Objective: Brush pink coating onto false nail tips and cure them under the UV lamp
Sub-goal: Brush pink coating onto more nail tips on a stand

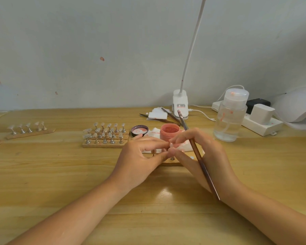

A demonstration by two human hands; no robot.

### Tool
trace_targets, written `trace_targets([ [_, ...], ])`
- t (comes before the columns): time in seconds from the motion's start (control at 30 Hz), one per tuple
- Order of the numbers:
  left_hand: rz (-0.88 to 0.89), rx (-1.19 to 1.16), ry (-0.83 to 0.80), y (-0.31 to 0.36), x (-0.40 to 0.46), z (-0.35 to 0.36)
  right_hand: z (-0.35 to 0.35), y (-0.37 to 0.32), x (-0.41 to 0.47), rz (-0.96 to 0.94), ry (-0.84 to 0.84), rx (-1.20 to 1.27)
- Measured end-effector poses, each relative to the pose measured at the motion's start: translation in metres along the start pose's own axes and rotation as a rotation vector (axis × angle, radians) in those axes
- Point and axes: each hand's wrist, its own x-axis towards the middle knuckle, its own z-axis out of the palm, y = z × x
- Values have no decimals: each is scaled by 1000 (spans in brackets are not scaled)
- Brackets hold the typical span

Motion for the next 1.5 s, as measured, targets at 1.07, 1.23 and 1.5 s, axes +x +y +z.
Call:
trace_targets([
  [1.07, -231, 80, -127, -24, -2, -11, -50, 43, 0, 57, -446, -655],
  [1.23, -233, 86, -78, -19, -3, -11, -46, 46, 1, 41, -517, -736],
  [1.5, -240, 6, -11, -15, -2, -11, -61, 24, 9, -8, -340, -709],
])
